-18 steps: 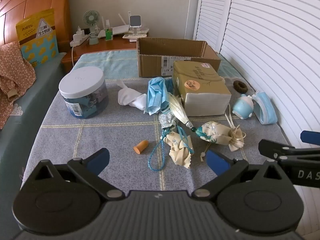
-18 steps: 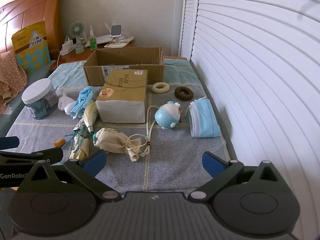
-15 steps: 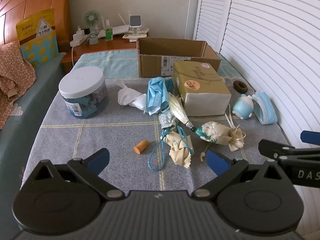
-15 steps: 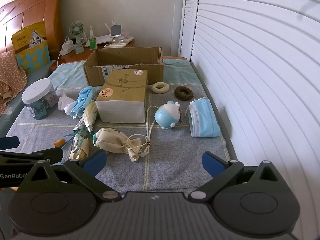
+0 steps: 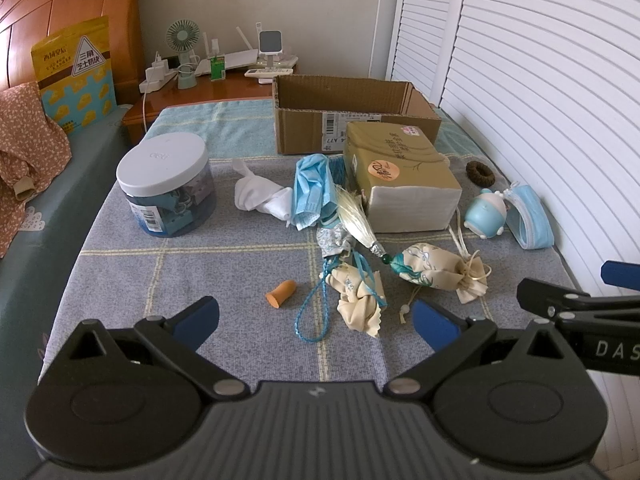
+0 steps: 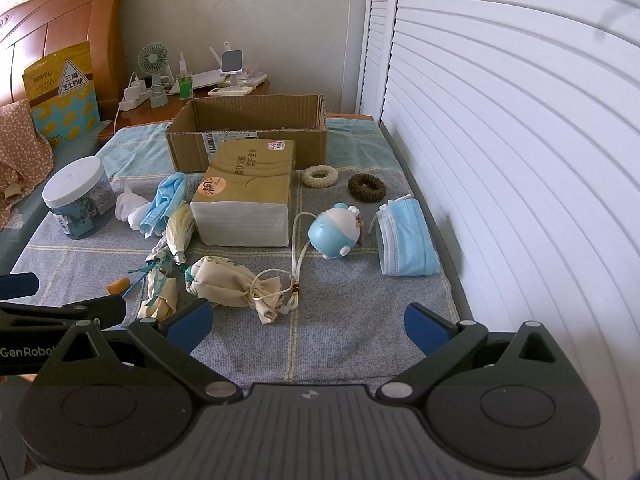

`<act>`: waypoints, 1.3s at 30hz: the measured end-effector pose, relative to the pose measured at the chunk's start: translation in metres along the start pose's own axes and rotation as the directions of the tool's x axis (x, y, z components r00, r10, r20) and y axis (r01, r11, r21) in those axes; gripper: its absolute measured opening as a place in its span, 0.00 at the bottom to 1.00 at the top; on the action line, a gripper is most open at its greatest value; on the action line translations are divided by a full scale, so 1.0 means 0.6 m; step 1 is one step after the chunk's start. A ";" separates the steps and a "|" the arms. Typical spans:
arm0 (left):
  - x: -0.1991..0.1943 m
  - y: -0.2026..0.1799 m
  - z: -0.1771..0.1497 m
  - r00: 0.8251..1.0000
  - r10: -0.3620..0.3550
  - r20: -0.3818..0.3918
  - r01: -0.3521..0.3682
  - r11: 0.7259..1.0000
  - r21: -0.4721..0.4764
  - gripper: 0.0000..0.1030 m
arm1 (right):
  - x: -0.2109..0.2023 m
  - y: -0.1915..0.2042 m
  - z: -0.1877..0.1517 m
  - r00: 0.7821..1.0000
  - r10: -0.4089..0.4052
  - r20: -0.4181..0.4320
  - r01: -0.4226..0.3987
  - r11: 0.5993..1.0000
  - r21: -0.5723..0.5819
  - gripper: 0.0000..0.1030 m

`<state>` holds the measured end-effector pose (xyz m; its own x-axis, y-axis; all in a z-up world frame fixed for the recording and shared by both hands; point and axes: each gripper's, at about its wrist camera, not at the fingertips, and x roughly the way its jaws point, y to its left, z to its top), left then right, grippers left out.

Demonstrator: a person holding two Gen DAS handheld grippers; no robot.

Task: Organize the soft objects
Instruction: 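Move the right tool toward the beige drawstring pouch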

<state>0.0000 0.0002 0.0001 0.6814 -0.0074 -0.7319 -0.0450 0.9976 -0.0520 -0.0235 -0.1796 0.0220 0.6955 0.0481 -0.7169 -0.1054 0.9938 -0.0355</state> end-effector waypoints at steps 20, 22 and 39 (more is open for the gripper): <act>0.011 0.004 0.006 0.998 -0.061 0.031 0.059 0.997 0.048 0.99 | 0.003 0.000 0.008 0.999 0.038 0.039 -0.037 0.998 -0.042 1.00; 0.017 0.006 0.005 0.996 -0.081 0.024 0.079 0.995 0.062 0.99 | 0.006 0.001 0.010 0.997 0.054 0.050 -0.051 0.997 -0.052 1.00; 0.083 0.040 -0.011 0.996 -0.085 -0.017 0.087 0.987 0.132 0.99 | 0.062 -0.002 -0.004 0.992 0.126 0.016 -0.124 0.986 -0.114 1.00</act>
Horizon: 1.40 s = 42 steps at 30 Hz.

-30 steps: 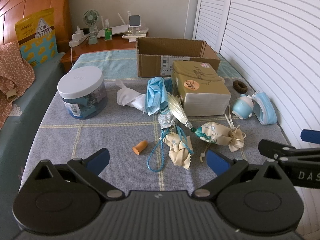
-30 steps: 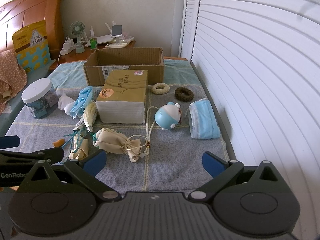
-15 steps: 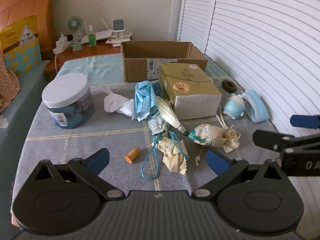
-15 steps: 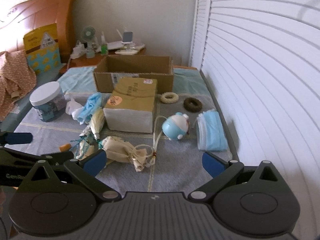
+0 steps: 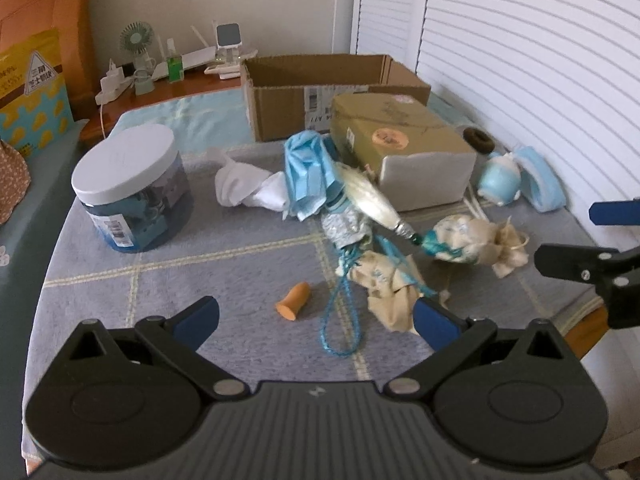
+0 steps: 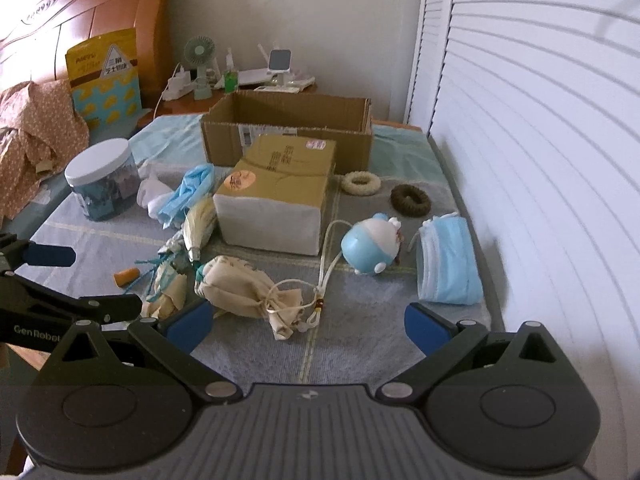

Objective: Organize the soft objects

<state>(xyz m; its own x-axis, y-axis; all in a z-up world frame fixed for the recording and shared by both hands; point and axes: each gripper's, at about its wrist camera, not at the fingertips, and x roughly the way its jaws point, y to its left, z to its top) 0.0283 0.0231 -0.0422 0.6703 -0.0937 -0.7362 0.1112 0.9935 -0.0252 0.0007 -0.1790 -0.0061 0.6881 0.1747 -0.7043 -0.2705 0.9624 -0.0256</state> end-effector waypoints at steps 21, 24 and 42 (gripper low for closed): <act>0.018 0.023 -0.008 1.000 -0.030 0.007 0.029 0.997 0.066 0.99 | 0.116 0.027 0.045 0.994 0.058 -0.088 -0.055 0.998 0.042 1.00; 0.022 0.025 -0.010 0.999 -0.035 -0.001 0.035 0.997 0.070 0.99 | 0.121 0.026 0.028 0.993 0.048 -0.111 -0.045 0.999 0.028 1.00; 0.039 0.052 -0.024 0.994 -0.100 -0.037 0.103 0.988 0.116 1.00 | 0.114 0.021 -0.024 0.998 0.031 -0.063 -0.037 0.995 -0.092 1.00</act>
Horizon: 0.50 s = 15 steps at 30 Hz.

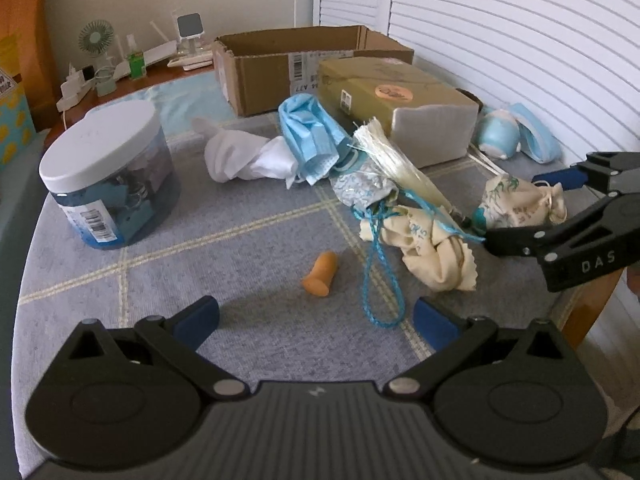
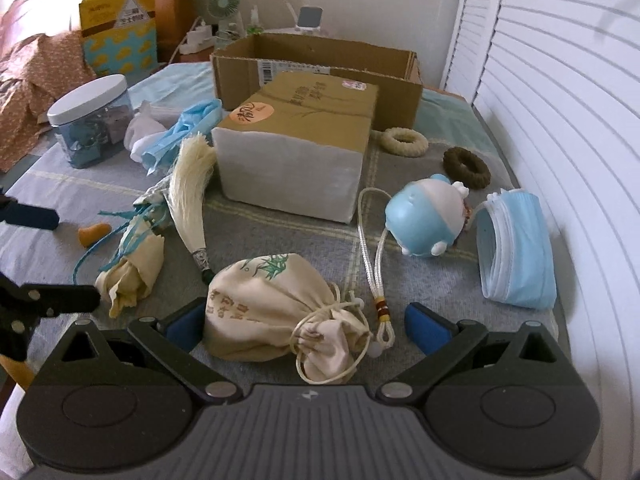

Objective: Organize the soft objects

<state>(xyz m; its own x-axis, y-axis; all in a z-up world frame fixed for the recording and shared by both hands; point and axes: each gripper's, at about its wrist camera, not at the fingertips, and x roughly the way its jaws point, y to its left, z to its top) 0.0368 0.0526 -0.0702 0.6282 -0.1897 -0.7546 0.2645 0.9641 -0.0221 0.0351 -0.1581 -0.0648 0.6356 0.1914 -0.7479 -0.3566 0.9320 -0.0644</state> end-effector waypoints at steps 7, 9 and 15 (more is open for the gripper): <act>-0.027 0.005 0.000 0.998 0.063 0.016 -0.064 0.997 0.039 0.99 | -0.003 -0.003 -0.006 1.000 0.004 0.024 -0.004 1.000 0.003 1.00; -0.038 0.004 0.001 0.998 0.042 0.041 -0.045 0.997 0.057 0.99 | -0.003 -0.004 -0.007 1.000 0.004 0.029 -0.004 1.000 0.003 1.00; -0.049 0.014 0.014 0.991 0.098 0.089 -0.101 0.994 0.032 0.97 | -0.005 -0.002 -0.009 0.999 -0.002 0.038 0.002 1.000 0.007 1.00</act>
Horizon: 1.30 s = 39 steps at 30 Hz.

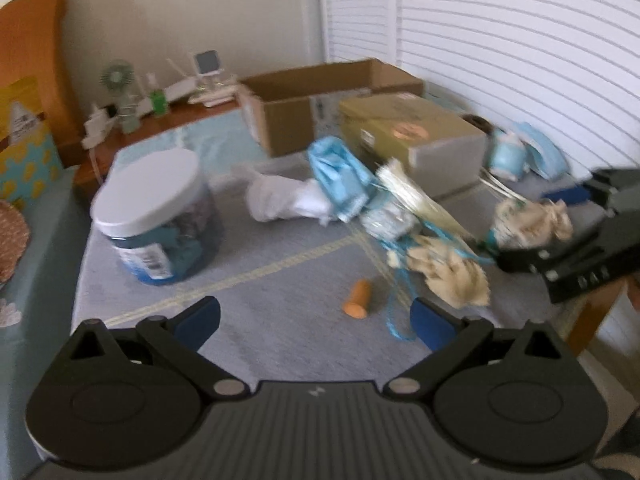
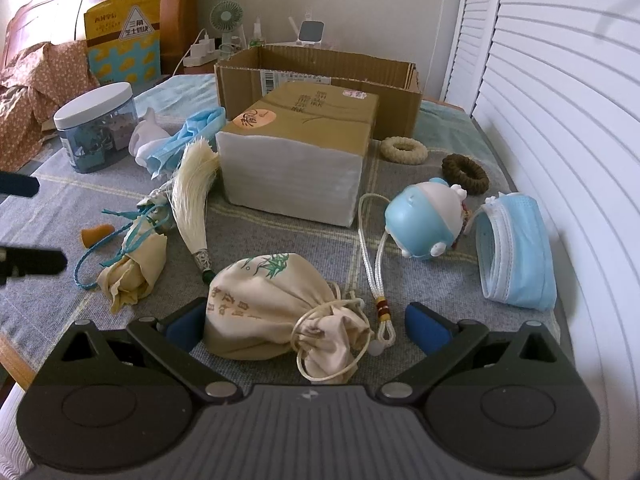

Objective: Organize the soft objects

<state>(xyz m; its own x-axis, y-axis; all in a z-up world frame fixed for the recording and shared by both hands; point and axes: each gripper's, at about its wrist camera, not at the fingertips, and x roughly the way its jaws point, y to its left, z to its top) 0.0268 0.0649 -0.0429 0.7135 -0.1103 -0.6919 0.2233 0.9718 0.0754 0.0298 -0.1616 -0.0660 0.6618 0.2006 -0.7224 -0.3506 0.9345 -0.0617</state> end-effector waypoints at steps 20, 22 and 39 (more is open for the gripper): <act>0.048 -0.023 0.006 0.993 -0.115 -0.028 0.116 0.992 0.051 0.40 | 0.000 -0.001 0.000 1.000 0.003 0.005 -0.003 1.000 0.000 1.00; 0.052 -0.030 0.007 0.992 -0.122 -0.024 0.123 0.990 0.070 0.40 | 0.000 -0.001 0.000 1.000 0.004 0.005 -0.004 1.000 0.000 1.00; 0.048 -0.009 0.016 0.984 -0.164 -0.074 0.178 0.947 0.266 0.40 | 0.002 -0.001 0.000 1.000 0.010 0.002 -0.010 1.000 -0.004 1.00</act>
<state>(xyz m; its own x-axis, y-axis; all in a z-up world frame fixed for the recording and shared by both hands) 0.0524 0.0545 -0.0566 0.6160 -0.2524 -0.7463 0.5155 0.8455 0.1396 0.0311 -0.1619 -0.0669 0.6597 0.2106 -0.7214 -0.3599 0.9312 -0.0572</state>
